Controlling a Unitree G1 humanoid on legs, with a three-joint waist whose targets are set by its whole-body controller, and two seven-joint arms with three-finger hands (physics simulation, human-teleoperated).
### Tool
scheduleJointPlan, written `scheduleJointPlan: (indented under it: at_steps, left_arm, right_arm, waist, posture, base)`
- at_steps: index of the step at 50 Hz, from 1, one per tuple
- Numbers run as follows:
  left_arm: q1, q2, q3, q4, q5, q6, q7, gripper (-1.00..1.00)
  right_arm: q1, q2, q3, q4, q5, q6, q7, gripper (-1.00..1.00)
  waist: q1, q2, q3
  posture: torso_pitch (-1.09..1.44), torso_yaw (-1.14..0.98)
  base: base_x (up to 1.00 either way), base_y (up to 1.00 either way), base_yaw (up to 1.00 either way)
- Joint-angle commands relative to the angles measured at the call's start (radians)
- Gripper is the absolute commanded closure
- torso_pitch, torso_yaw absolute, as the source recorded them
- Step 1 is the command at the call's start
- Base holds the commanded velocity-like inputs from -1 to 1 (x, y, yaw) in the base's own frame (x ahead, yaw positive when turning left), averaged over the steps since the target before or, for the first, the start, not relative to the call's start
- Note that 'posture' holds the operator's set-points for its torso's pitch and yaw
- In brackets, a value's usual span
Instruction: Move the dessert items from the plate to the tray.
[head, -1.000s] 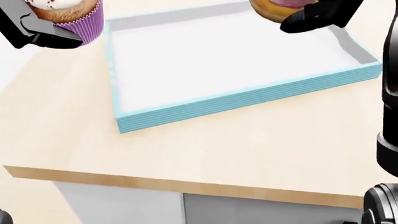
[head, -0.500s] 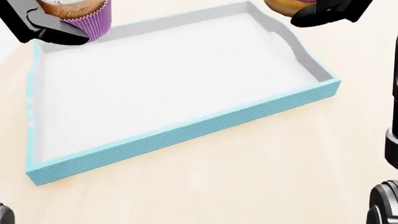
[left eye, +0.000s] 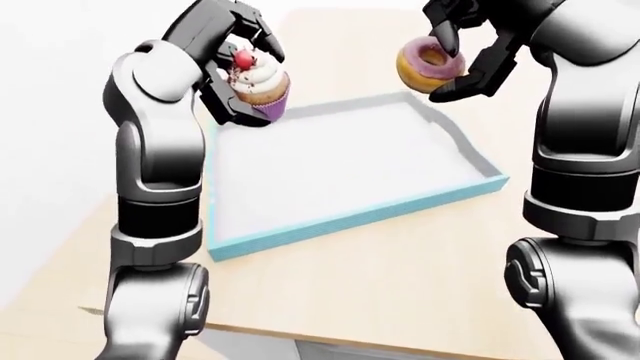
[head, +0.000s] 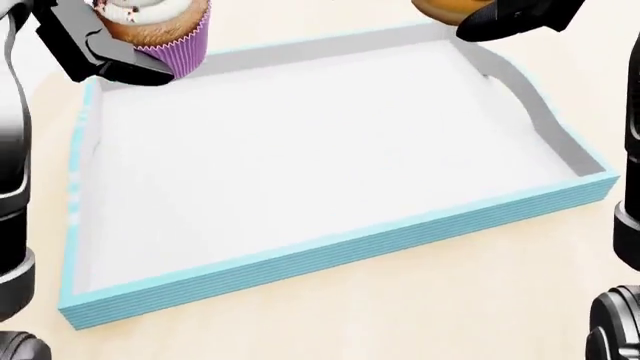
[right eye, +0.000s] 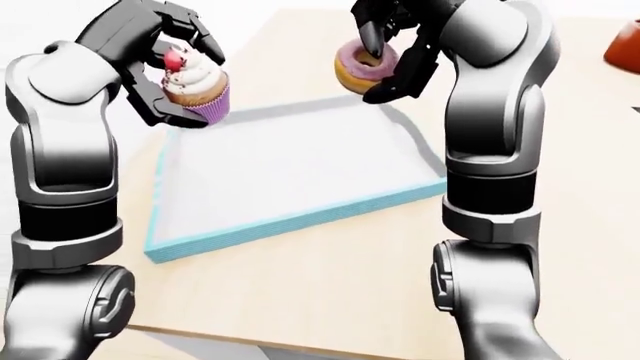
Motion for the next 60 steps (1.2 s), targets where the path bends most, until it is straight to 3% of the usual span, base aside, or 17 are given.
scheduleJointPlan:
  at_steps: [1,12,29,31,32,34,43,46,51,52,54,60]
  left_arm:
    - [-0.023,0.002,0.008,-0.034,0.008,-0.022,-0.001,1.00]
    - [0.021,-0.039,-0.013,-0.014,0.045,-0.036,-0.080,1.00]
    - [0.045,-0.069,-0.012,0.109,0.043,-0.102,-0.019,0.95]
    - [0.047,-0.070,-0.012,0.110,0.043,-0.103,-0.017,0.85]
    - [0.052,-0.069,-0.012,0.115,0.042,-0.109,-0.012,0.67]
    - [0.059,-0.070,-0.013,0.116,0.041,-0.114,-0.008,0.52]
    - [0.074,-0.076,-0.018,0.093,0.048,-0.109,-0.021,0.16]
    - [0.077,-0.077,-0.018,0.092,0.050,-0.111,-0.021,-0.13]
    - [0.078,-0.077,-0.018,0.087,0.054,-0.113,-0.026,-0.44]
    - [0.080,-0.078,-0.019,0.083,0.055,-0.112,-0.029,-0.62]
    - [0.081,-0.079,-0.018,0.075,0.057,-0.109,-0.033,-0.81]
    - [0.093,-0.082,-0.019,0.043,0.063,-0.103,-0.048,-0.89]
  right_arm:
    - [-0.036,-0.012,-0.016,-0.031,-0.002,-0.015,-0.019,1.00]
    - [-0.035,-0.005,-0.015,-0.036,-0.004,-0.011,-0.020,0.99]
    - [-0.029,0.004,-0.011,-0.021,-0.002,-0.022,-0.035,1.00]
    - [-0.027,0.006,-0.011,-0.021,-0.001,-0.023,-0.036,1.00]
    - [-0.025,0.006,-0.011,-0.019,-0.001,-0.025,-0.038,0.99]
    - [-0.025,0.007,-0.010,-0.023,-0.003,-0.022,-0.035,0.99]
    - [-0.027,0.009,-0.009,-0.020,-0.004,-0.023,-0.035,1.00]
    - [-0.030,0.006,-0.010,-0.018,-0.004,-0.024,-0.033,0.99]
    - [-0.034,0.007,-0.009,-0.017,-0.004,-0.022,-0.031,1.00]
    - [-0.035,0.007,-0.009,-0.018,-0.004,-0.021,-0.029,0.99]
    - [-0.035,0.007,-0.009,-0.018,-0.004,-0.021,-0.029,1.00]
    - [-0.029,0.010,-0.009,-0.024,-0.004,-0.020,-0.029,0.99]
  waist:
    - [0.001,-0.002,-0.037]
    - [-0.002,-0.006,-0.028]
    - [-0.001,-0.009,-0.037]
    - [-0.001,-0.009,-0.038]
    - [-0.001,-0.009,-0.038]
    - [-0.001,-0.008,-0.039]
    - [-0.001,-0.008,-0.043]
    - [0.000,-0.008,-0.044]
    - [0.000,-0.007,-0.045]
    - [0.000,-0.007,-0.045]
    - [0.000,-0.007,-0.045]
    - [0.000,-0.008,-0.045]
  posture:
    - [0.00,0.00]
    - [0.00,0.00]
    - [0.00,0.00]
    - [0.00,0.00]
    - [0.00,0.00]
    - [0.00,0.00]
    - [0.00,0.00]
    - [0.00,0.00]
    - [0.00,0.00]
    - [0.00,0.00]
    - [0.00,0.00]
    - [0.00,0.00]
  base:
    - [0.00,0.00,0.00]
    - [0.00,0.00,0.00]
    - [0.00,0.00,0.00]
    - [0.00,0.00,0.00]
    - [0.00,0.00,0.00]
    - [0.00,0.00,0.00]
    - [0.00,0.00,0.00]
    - [0.00,0.00,0.00]
    - [0.00,0.00,0.00]
    - [0.00,0.00,0.00]
    - [0.00,0.00,0.00]
    - [0.00,0.00,0.00]
